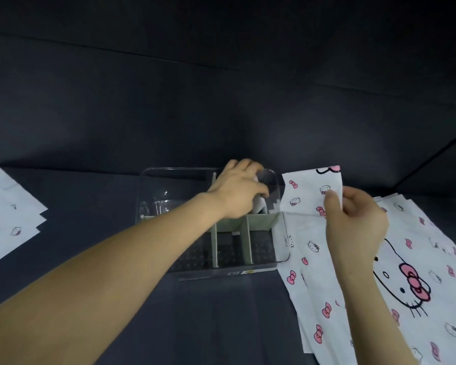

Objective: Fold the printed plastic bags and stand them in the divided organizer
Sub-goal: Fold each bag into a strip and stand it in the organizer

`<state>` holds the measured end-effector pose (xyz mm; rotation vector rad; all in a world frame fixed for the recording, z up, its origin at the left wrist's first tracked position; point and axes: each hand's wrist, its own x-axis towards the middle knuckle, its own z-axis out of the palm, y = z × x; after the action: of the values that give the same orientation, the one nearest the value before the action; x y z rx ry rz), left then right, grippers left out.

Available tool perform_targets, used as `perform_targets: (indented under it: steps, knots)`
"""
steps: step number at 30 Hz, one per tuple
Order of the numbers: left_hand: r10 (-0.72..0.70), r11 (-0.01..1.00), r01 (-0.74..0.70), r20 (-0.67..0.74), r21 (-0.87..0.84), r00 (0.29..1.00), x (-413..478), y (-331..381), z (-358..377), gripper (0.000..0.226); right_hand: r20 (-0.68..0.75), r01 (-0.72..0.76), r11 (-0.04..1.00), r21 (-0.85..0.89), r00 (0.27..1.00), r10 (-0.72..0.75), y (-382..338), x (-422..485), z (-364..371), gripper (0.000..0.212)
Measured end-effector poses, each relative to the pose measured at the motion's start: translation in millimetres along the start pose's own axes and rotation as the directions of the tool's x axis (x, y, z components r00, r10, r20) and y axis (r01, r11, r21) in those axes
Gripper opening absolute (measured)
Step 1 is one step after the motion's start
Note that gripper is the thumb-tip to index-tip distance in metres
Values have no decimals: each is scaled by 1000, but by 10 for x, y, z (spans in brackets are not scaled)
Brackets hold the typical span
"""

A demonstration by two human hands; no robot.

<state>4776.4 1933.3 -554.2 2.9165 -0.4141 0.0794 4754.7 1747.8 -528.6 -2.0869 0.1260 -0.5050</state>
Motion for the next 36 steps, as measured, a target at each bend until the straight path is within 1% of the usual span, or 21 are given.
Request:
perform_targets:
  steps: [2,5,7,8,10,11,13,15,16,20,22,24,26,28,29,31,32,34,36]
  knots:
    - [-27,999,26,-37,-29,999,-93,-97,-4,51,35,73,997,-37,997,-72,-29,25,106,7]
    - [-59,996,56,-44,-69,997,-219,-210,14,57,104,271,949,-160,961,-257,-20,30,318,13]
    - [-68,994,65,-40,-85,997,-250,-235,50,63,138,420,859,-293,908,-396,-6,45,461,13]
    - [-74,993,70,-39,-93,996,-255,-236,68,64,174,469,810,-353,883,-436,-22,38,528,11]
    - [-80,992,75,-43,-103,996,-256,-224,106,66,253,533,727,-433,846,-469,-50,25,665,5]
    - [-80,991,75,-50,-107,996,-254,-217,124,67,258,554,694,-460,831,-493,-18,35,726,5]
    - [-83,990,75,-64,-119,995,-262,-207,151,67,329,549,685,-478,836,-440,89,29,803,16]
    - [-75,991,66,-81,-119,994,-289,-204,175,67,439,511,713,-479,844,-310,197,-7,865,32]
    - [-69,992,58,-93,-114,993,-312,-205,183,67,483,508,717,-477,833,-269,230,-21,886,34]
    - [-75,993,66,-91,-98,993,-416,-235,198,66,544,496,768,-406,806,-233,217,-111,910,36]
    - [-75,995,72,-56,-67,996,-458,-237,211,69,564,460,818,-345,799,-211,213,-139,919,34]
    - [-68,997,67,-23,-43,997,-494,-234,237,73,583,467,831,-303,780,-226,211,-179,924,36]
    - [-73,997,73,-13,-39,997,-526,-236,234,75,585,519,803,-295,762,-278,239,-209,933,44]
    - [-87,996,86,-27,-31,996,-555,-260,221,75,566,560,758,-334,762,-314,276,-221,930,57]
    - [-92,995,91,-40,-30,995,-576,-272,194,75,551,570,743,-351,767,-329,299,-223,924,60]
    - [-101,994,98,-94,-44,990,-667,-319,136,71,500,567,735,-372,789,-356,341,-231,918,62]
    - [-97,994,89,-151,-56,984,-742,-354,109,69,464,561,732,-387,804,-371,354,-237,917,63]
    - [-76,996,58,-292,-70,954,-963,-449,48,63,383,558,710,-430,825,-416,366,-257,923,56]
    - [-96,993,62,-377,-100,921,-1279,-592,43,54,321,575,664,-479,818,-477,329,-306,924,45]
